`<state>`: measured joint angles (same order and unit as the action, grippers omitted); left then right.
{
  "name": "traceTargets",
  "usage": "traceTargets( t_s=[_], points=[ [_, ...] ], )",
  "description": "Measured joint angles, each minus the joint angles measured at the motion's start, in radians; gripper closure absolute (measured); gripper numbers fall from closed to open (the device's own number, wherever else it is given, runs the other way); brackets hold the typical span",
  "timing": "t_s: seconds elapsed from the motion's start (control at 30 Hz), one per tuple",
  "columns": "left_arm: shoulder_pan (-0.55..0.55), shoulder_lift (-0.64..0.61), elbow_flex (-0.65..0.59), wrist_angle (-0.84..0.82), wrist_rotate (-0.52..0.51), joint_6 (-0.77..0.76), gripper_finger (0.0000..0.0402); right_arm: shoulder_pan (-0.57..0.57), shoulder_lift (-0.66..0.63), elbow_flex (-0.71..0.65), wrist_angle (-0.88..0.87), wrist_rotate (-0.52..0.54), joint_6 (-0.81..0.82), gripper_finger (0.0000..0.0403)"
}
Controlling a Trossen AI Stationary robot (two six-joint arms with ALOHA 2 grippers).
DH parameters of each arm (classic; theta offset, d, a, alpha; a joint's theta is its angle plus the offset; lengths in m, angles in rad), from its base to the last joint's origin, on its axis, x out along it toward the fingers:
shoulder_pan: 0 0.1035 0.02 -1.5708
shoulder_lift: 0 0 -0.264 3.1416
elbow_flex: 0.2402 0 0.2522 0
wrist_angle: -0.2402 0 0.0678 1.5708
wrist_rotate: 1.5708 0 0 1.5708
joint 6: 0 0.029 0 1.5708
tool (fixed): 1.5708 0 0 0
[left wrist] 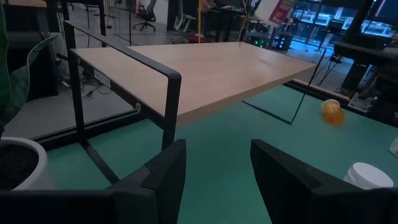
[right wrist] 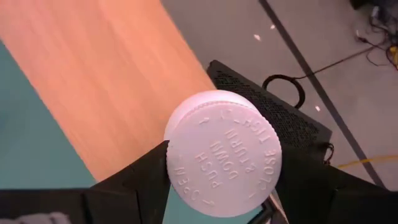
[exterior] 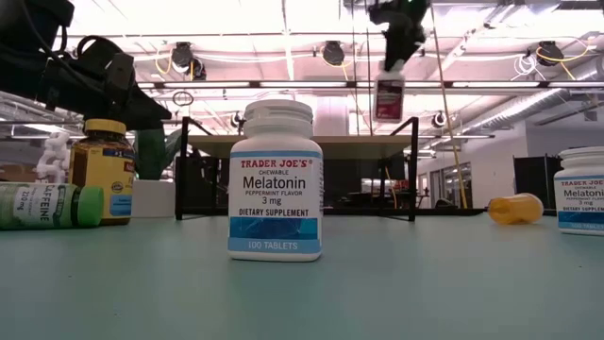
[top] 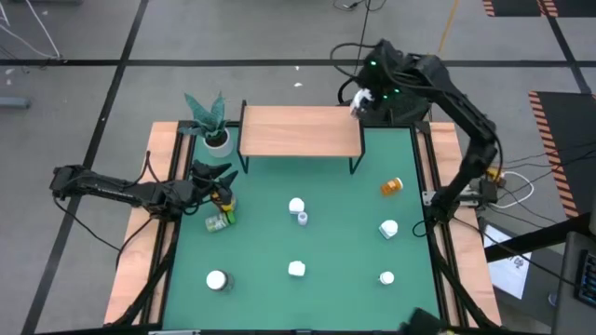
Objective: Pick and place medicine bottles onto shelf by color
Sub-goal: Put the purple medicine bottle on the shelf
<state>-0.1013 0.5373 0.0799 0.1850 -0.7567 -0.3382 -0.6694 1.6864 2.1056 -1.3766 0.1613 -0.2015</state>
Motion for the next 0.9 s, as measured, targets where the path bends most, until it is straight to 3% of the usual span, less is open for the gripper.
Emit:
traceTargets(
  t_s=[0.27,0.57,0.9],
  points=[
    [0.000,0.000,0.000,0.000,0.031,0.014,0.0218,-0.001,0.129,-0.001,0.027,-0.032,-0.050,0.0173],
    [-0.001,0.000,0.000,0.001,0.048,0.014,0.0218,-0.004,0.145,0.001,0.052,-0.032,-0.074,0.0169],
    [-0.001,0.000,0.000,0.001,0.042,0.014,0.0218,-0.003,0.147,-0.003,0.055,-0.036,-0.096,0.0123]
  ],
)
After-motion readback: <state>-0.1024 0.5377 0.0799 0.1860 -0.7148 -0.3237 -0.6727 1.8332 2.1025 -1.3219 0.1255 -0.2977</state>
